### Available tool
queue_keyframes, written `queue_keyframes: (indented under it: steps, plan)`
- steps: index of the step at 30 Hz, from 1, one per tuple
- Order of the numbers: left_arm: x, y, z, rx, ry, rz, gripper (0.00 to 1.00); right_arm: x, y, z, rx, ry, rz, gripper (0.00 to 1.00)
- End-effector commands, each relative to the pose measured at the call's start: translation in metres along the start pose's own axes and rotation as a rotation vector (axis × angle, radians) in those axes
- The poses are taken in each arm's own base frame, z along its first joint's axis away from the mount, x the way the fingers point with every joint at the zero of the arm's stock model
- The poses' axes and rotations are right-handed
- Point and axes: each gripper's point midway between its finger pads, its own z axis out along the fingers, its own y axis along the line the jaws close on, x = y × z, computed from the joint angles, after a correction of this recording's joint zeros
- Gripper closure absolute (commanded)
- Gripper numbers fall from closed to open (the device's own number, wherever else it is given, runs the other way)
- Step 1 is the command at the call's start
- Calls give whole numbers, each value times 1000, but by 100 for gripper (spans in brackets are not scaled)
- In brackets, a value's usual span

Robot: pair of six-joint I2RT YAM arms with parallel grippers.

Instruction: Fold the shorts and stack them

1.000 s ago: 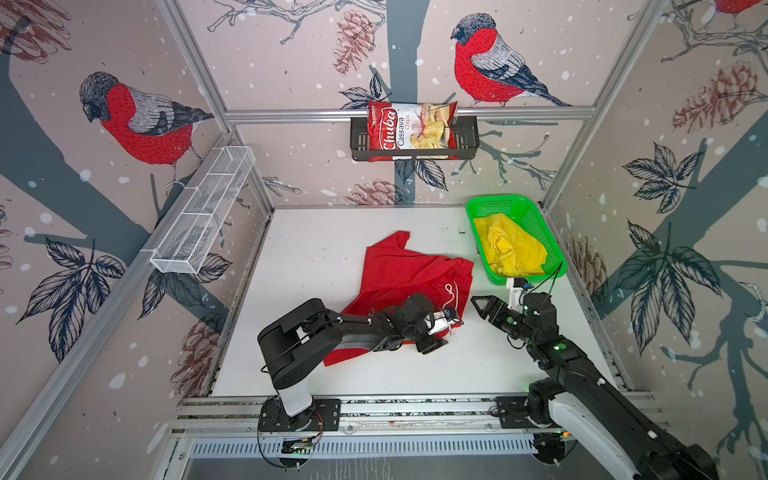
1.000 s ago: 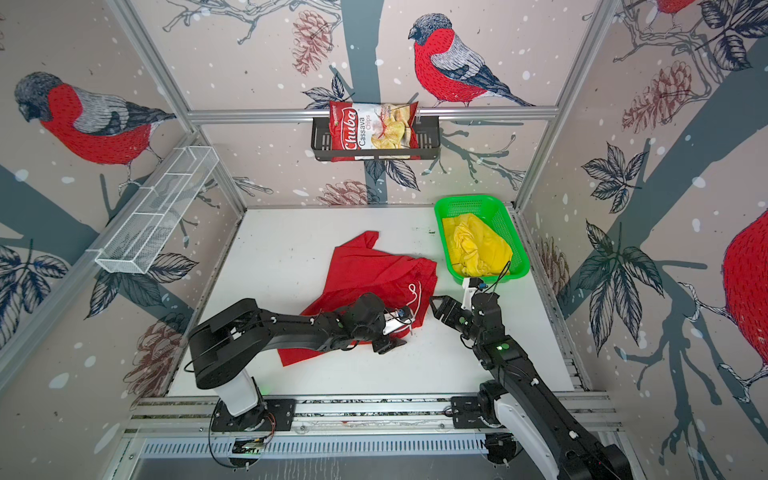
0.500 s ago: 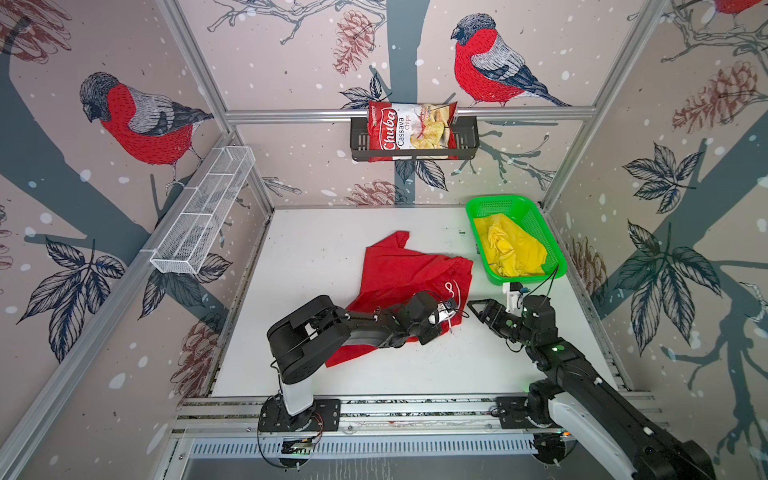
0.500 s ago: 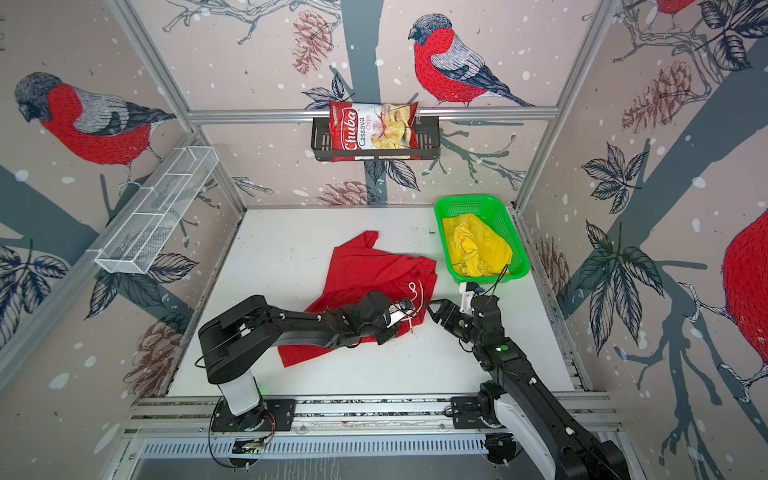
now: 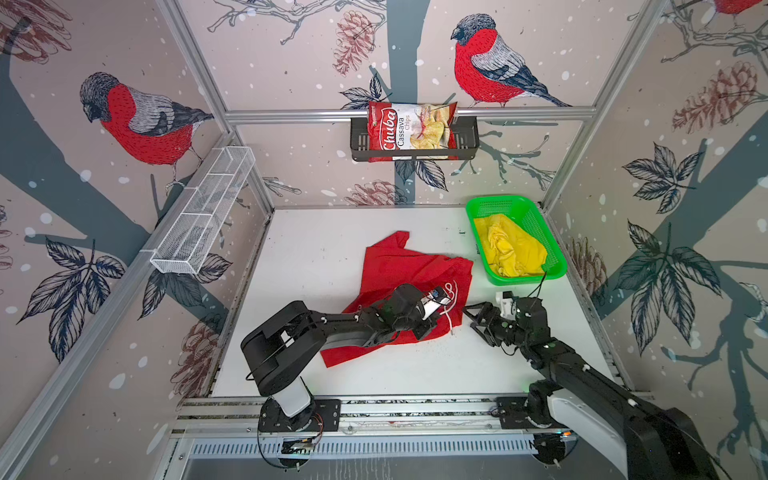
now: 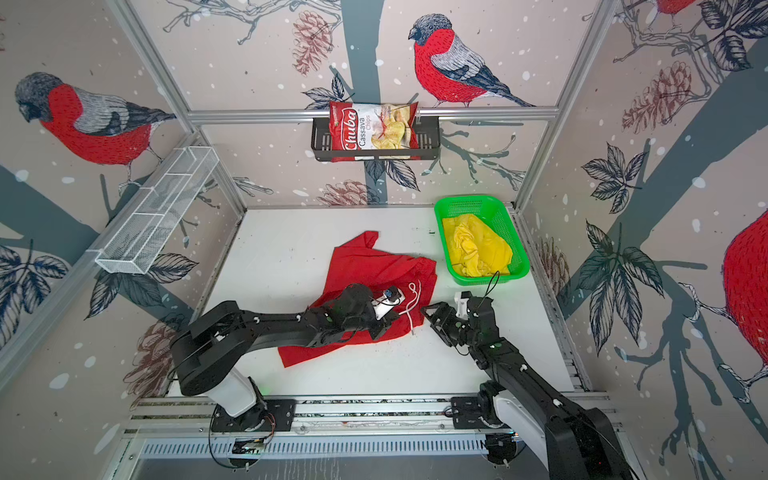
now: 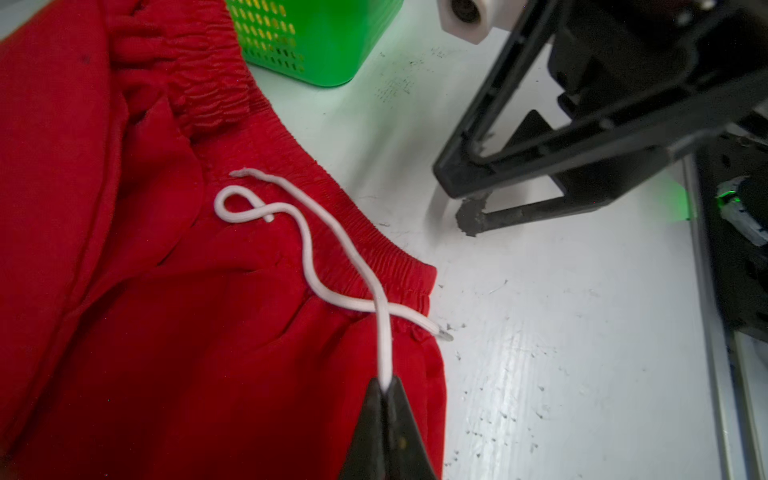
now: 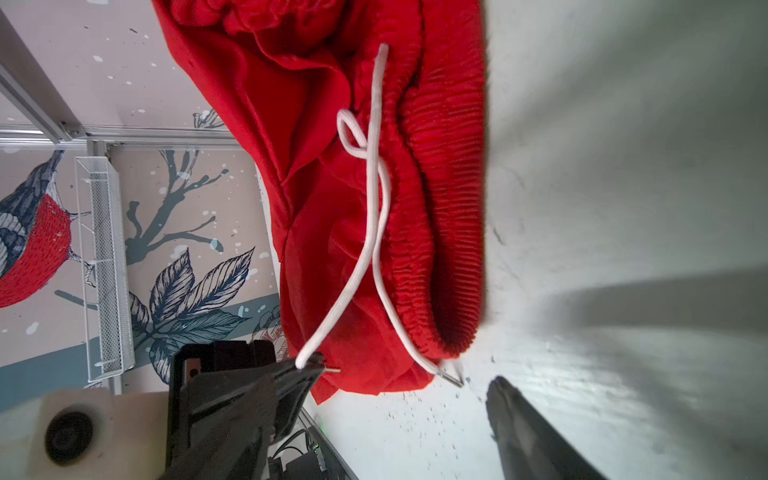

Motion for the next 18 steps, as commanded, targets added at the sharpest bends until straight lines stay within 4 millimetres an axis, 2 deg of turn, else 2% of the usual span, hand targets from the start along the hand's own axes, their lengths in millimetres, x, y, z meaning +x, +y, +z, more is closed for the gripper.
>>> queue_keyframes:
  steps: [1, 6, 9, 11, 13, 18]
  plan:
    - [-8, 37, -4, -169, -11, -61, 93, 1, 11, 3, -29, 10, -42, 19]
    - [-36, 94, -32, -408, -104, -104, 89, -4, 13, 2, -15, -18, -64, 20]
    - [-33, 142, -47, -576, -69, -175, 75, -6, 14, 0, 0, -28, -80, 20]
    - [-31, 162, -55, -631, -34, -223, 61, -8, 14, -1, 14, -36, -92, 20]
    - [-33, 158, -57, -599, -23, -209, 48, -9, 12, -3, 33, -43, -101, 20]
    - [-34, 98, -49, -284, -8, -138, 36, -11, 6, -3, 52, -55, -100, 20]
